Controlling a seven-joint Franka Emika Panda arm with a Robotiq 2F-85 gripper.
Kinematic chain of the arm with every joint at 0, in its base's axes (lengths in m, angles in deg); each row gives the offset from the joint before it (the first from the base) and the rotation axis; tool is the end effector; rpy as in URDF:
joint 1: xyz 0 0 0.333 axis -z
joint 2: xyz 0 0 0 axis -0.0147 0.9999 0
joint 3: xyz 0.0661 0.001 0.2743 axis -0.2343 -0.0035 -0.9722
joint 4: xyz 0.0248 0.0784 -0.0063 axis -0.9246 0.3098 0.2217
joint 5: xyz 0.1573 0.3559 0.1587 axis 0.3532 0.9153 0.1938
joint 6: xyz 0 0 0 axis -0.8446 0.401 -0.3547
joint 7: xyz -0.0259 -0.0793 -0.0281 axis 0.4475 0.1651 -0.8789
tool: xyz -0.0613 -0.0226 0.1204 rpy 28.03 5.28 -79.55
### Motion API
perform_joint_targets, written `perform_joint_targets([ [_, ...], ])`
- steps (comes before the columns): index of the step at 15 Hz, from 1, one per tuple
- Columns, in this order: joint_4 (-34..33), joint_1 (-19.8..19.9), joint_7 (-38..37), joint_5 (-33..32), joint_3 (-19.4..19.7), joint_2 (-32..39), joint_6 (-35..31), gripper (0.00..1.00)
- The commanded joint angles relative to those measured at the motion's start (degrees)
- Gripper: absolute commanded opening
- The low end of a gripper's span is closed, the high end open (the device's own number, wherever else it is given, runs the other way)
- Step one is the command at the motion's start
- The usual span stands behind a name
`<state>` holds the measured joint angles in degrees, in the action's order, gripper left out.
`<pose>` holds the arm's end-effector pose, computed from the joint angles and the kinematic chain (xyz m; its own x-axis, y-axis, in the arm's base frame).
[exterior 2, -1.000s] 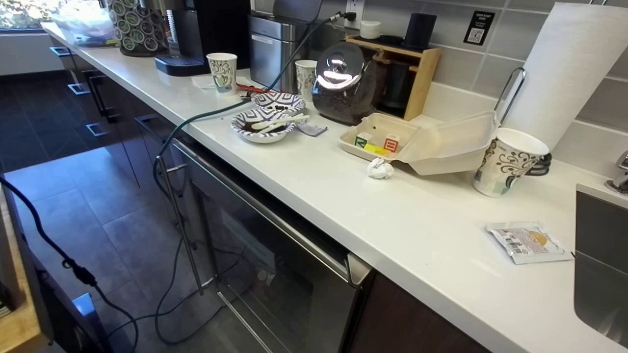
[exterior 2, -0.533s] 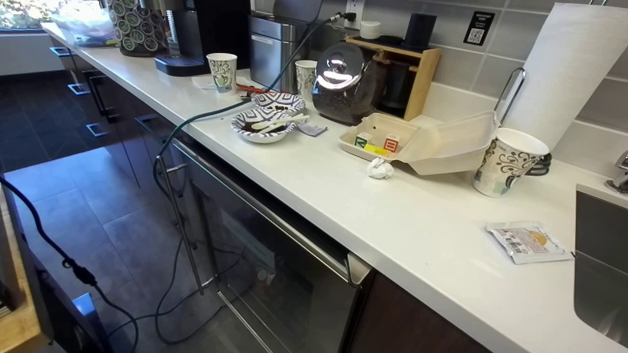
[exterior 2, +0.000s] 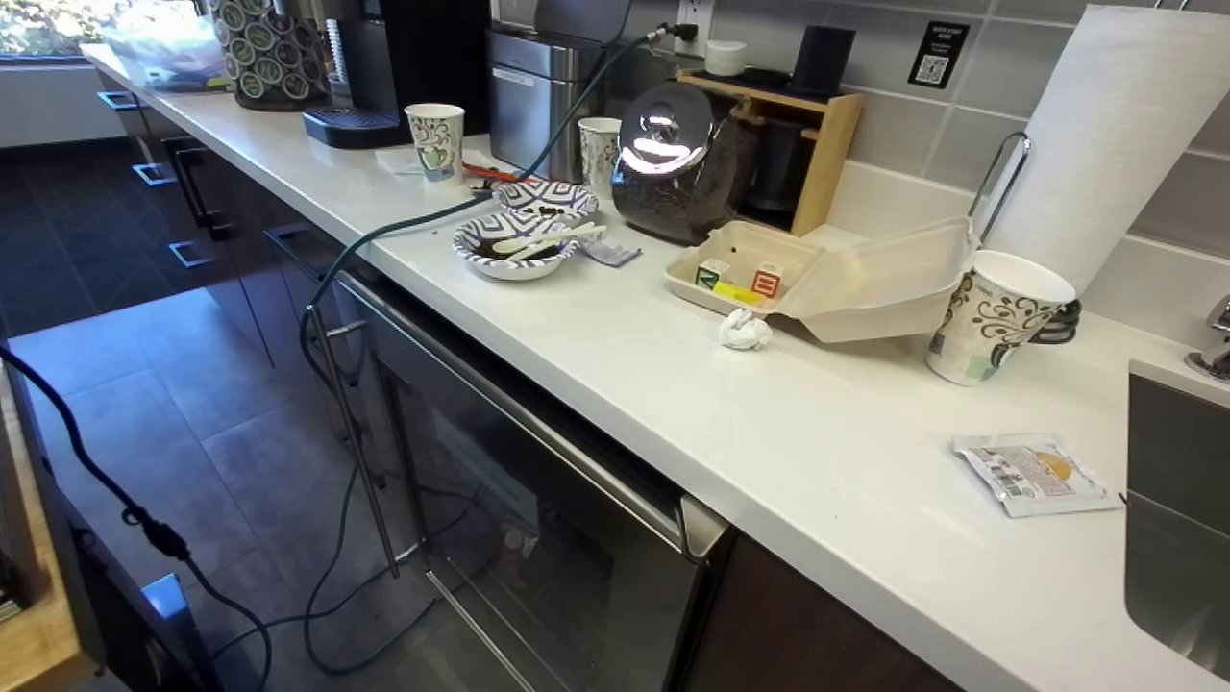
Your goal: Place the creamer cup into the coffee machine
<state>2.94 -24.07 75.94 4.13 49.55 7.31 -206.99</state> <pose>0.5581 0.4806 0.5304 -0.1760 0.9837 0.0360 0.8079 0.1235 0.5762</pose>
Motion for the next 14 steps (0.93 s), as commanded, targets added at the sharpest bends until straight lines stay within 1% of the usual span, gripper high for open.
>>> perform_joint_targets([
  [1, -2.5, -1.4, 1.7, 2.1, 1.3, 1.8, 2.2, 0.26],
  [6, -3.1, -2.1, 1.7, 2.5, 2.1, 2.2, 5.6, 0.26],
  [14, -5.1, -4.1, 0.4, -1.2, 4.3, 3.0, 9.1, 0.26],
])
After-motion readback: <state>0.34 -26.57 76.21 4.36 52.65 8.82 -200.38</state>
